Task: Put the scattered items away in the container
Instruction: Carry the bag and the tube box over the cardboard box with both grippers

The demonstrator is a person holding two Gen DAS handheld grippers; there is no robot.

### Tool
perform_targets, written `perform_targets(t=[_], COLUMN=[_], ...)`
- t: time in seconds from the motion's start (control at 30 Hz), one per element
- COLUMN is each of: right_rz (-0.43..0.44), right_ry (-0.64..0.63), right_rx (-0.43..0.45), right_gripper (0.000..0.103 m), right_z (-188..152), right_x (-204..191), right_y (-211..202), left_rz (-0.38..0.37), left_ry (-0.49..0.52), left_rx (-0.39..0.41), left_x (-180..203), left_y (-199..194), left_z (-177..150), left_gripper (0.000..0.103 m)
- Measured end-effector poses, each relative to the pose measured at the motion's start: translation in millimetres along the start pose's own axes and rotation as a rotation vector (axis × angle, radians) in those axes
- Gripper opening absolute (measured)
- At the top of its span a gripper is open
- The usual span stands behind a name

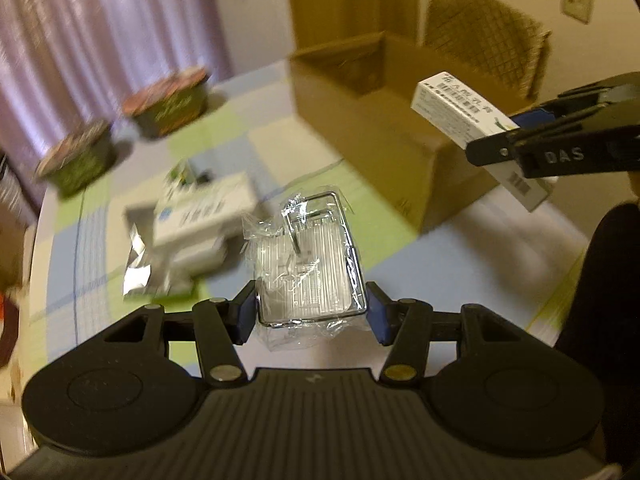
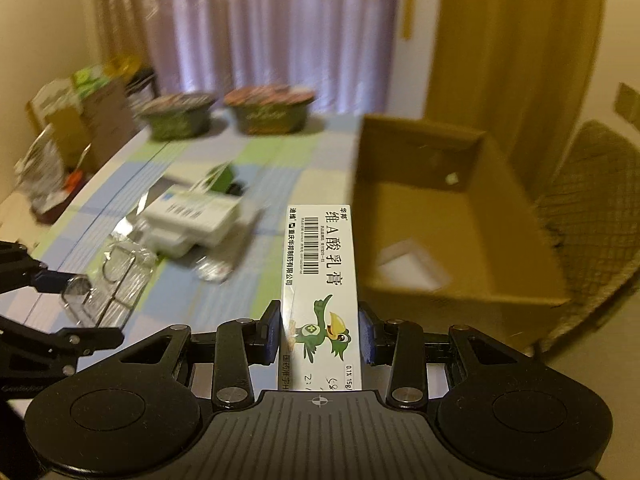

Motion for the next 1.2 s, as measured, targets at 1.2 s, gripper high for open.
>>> perform_targets(t=[1.2], right_rz=[-0.062], right_ry=[0.146], right_rx=[0.001], right_gripper=[0.041], right_z=[44], right_x=[143], right_y=[63], left_rz=[-0.157], left_ry=[0.063], left_rx=[0.079], left_x=[77], left_y=[117], left_z=[145], left_gripper=[0.05])
Point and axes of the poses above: each gripper's, at about its wrist camera, not at the fingertips, and y roughly the way its jaws point, x to its right, z to its top, the point moved 4 cm from there along y, roughly the way its jaws point, and after that the axes turned 3 degrees about x, right-handed, at the moved point
